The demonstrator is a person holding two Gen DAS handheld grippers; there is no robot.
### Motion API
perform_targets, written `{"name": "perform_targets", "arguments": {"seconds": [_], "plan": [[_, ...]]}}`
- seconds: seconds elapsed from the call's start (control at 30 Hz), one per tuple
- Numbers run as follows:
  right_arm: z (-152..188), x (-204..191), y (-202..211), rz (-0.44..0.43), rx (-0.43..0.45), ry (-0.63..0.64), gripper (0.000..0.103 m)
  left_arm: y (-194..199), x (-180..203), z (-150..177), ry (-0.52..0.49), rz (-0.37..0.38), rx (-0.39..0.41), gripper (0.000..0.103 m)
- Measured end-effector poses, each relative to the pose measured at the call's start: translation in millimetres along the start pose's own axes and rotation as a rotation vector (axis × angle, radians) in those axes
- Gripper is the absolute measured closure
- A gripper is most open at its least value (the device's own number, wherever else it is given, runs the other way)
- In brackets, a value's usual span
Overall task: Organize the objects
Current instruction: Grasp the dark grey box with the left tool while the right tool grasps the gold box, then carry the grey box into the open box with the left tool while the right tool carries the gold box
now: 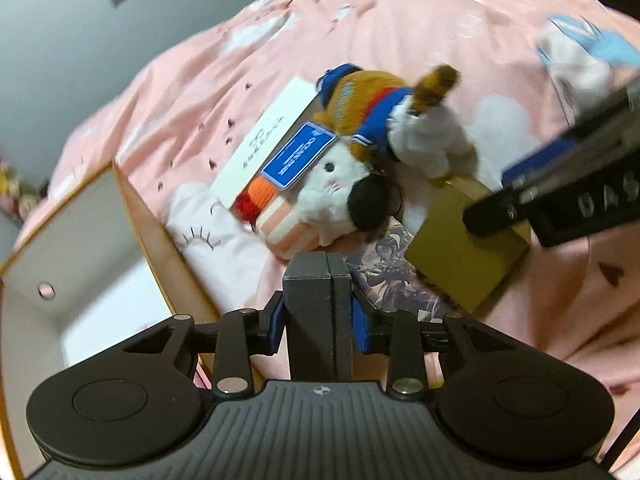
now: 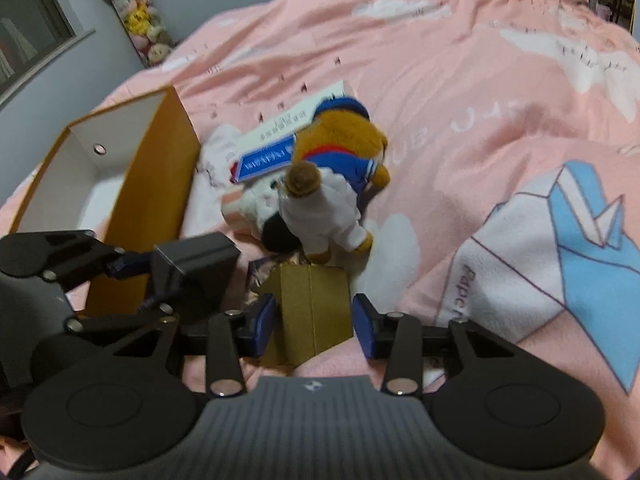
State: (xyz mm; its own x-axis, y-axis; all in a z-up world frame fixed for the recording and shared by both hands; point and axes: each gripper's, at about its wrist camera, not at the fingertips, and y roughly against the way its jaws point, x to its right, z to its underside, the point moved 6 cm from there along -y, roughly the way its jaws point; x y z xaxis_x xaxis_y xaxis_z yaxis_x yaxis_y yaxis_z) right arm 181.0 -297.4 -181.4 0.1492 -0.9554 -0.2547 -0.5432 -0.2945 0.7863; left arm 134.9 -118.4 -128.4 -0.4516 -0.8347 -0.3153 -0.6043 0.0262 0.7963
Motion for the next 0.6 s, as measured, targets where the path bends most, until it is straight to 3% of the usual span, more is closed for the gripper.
{"name": "perform_targets", "arguments": {"seconds": [0.27,0.6], "plan": [[-2.0,6.5,-25.8,-0.045,-0.094,-0.061,0.051,0.4,-7.5,2.0,0.058,0.041,-0.008,0.065],[-1.4,-1.7,-23.0,-0.087,-0.094,-0.054,0.053,-3.3,-21.1,-0.3,0.111,0.062,0.05,0.066]]}}
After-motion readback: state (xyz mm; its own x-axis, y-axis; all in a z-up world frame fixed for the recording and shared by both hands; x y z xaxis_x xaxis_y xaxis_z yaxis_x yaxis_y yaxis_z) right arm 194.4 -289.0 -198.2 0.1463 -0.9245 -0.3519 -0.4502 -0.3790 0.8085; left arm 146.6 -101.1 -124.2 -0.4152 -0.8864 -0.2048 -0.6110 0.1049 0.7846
